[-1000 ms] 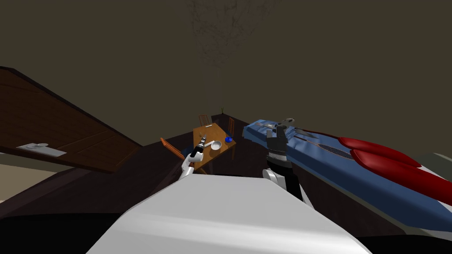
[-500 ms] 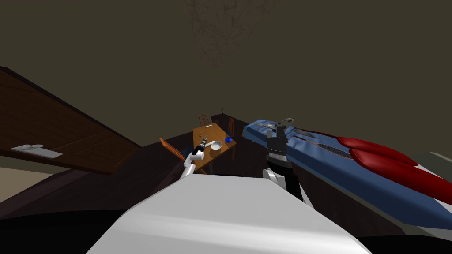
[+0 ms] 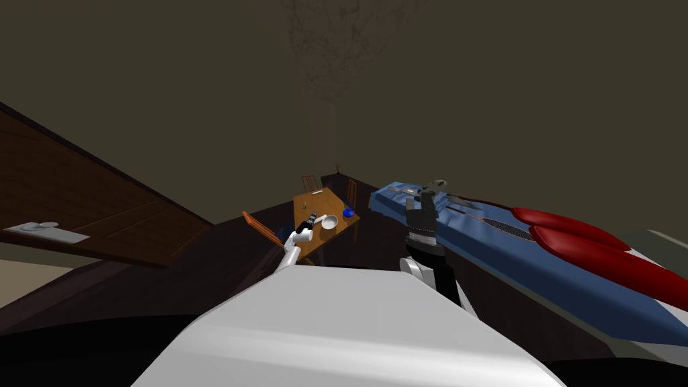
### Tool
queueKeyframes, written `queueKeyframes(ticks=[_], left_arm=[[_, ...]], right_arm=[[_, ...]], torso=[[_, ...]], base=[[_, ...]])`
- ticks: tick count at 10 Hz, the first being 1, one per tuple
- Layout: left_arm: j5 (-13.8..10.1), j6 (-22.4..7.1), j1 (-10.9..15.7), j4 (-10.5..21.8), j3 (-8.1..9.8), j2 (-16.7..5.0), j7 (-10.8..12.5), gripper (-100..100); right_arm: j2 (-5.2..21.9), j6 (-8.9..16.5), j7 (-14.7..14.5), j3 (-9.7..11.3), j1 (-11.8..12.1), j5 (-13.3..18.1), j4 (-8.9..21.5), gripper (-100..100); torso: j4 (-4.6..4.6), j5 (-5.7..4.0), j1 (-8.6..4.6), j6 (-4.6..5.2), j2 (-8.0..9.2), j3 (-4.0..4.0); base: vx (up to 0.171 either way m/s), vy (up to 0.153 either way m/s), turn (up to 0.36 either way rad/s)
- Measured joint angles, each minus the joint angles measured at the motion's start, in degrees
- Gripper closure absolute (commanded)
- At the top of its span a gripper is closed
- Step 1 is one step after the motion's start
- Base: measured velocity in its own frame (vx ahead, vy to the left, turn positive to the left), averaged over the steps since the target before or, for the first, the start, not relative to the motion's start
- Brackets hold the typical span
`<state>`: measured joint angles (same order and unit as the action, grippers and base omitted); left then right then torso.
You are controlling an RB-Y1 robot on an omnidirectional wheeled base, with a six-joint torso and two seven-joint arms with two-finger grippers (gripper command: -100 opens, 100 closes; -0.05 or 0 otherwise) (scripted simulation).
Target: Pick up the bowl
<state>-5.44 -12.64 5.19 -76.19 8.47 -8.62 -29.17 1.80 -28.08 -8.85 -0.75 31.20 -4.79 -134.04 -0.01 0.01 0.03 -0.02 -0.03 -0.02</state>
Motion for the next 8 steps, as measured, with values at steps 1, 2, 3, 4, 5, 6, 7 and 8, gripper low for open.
queueKeyframes(ticks=[1, 2, 3, 4, 5, 6, 7, 8], left_arm=[[-0.43, -1.07, 1.38, 1.99, 0.29, -0.03, -0.72, -100], [-0.45, -2.05, 1.57, 2.52, 0.47, 0.32, -1.27, -100], [-0.99, -3.16, 2.58, 3.86, 0.64, 0.24, -1.96, -100], [-1.08, -3.73, 3.28, 5.41, 0.82, 0.43, -2.47, -100], [-1.19, -4.64, 4.72, 7.34, 1.23, 0.76, -3.17, -100], [-1.42, -5.3, 5.19, 8.54, 1.34, 0.81, -3.65, -100], [-2.12, -5.97, 6.04, 10.46, 1.38, 0.67, -4.3, -100], [-2.52, -7.14, 7.89, 13.02, 1.79, 0.88, -5.21, -100]], right_arm=[[0.0, 0.0, 0.0, 0.0, 0.0, 0.0, 0.0, 0], [0.0, 0.0, 0.0, 0.0, 0.0, 0.0, 0.0, 0], [0.0, 0.0, 0.0, 0.0, 0.0, 0.0, 0.0, 0], [0.0, 0.0, 0.0, 0.0, 0.0, 0.0, 0.0, 0], [0.0, 0.0, 0.0, 0.0, 0.0, 0.0, 0.0, 0], [0.0, 0.0, 0.0, 0.0, 0.0, 0.0, 0.0, 0], [0.0, 0.0, 0.0, 0.0, 0.0, 0.0, 0.0, 0], [0.0, 0.0, 0.0, 0.0, 0.0, 0.0, 0.0, 0]], torso=[[0.0, 0.0, 0.02, 0.01, -0.02, -0.01], [0.0, 0.0, 0.01, -0.01, 0.0, 0.0], [0.0, 0.0, 0.01, 0.0, 0.01, 0.0], [0.0, 0.0, 0.0, 0.0, 0.01, 0.0], [0.0, 0.0, 0.01, 0.01, -0.01, 0.0], [0.0, 0.0, 0.0, -0.01, 0.0, 0.0], [0.0, 0.0, 0.01, 0.0, -0.01, -0.01], [0.0, 0.0, 0.02, 0.01, -0.03, -0.01]], base=[[0.006, 0.016, -0.012], [0.001, 0.016, -0.014], [0.003, 0.014, -0.01], [0.007, 0.017, -0.013], [0.008, 0.014, -0.013], [0.007, 0.015, -0.013], [0.01, 0.022, -0.021], [0.009, 0.023, -0.03]])
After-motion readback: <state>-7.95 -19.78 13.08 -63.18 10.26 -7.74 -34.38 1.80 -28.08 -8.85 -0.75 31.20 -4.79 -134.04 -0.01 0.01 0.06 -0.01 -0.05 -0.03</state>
